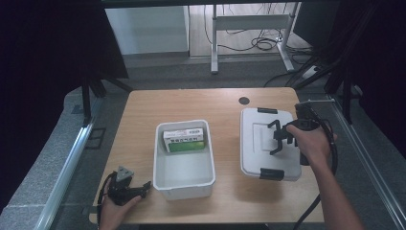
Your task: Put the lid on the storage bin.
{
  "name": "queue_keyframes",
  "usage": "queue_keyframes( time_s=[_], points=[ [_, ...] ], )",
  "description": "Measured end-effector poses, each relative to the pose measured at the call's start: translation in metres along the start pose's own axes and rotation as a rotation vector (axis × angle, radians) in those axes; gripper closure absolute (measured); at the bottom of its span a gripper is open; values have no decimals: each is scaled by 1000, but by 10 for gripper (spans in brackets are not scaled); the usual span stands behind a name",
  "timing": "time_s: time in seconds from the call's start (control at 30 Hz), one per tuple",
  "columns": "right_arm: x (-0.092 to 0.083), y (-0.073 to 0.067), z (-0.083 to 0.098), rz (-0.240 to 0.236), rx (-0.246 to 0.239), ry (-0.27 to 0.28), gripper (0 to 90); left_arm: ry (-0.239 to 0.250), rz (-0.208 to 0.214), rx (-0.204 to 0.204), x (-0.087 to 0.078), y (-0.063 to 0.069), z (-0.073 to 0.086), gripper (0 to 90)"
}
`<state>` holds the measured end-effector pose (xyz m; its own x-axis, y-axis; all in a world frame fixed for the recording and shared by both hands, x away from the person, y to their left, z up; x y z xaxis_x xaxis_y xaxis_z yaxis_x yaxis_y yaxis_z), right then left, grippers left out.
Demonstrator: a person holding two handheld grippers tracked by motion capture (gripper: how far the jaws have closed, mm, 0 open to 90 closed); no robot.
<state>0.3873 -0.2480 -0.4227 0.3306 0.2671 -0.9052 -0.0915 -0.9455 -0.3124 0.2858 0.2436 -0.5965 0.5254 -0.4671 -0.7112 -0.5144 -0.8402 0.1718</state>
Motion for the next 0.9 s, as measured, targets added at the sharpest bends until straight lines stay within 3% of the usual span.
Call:
queue_keyframes(
  time_s=[0.27,0.43,0.9],
  points=[
    [-10,-10,2,-25,-29,5,843,0,0,0,0,0,0,122],
    [-9,-12,2,-11,-35,5,843,0,0,0,0,0,0,122],
    [-19,-27,4,-33,-68,12,843,-1,1,1,0,0,0,122]
  ],
)
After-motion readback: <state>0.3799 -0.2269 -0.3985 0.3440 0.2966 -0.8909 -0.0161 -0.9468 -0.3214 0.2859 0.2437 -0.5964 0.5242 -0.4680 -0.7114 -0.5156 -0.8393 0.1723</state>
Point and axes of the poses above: each handheld gripper's, and its own axes: x roughly forward along the jaws, z roughly out of its underside, y roughly to its right, the point moved 7 cm from there along x, roughly forward along the jaws, and after that the axes turned 11 degrees about z, right-handed, at the moved point
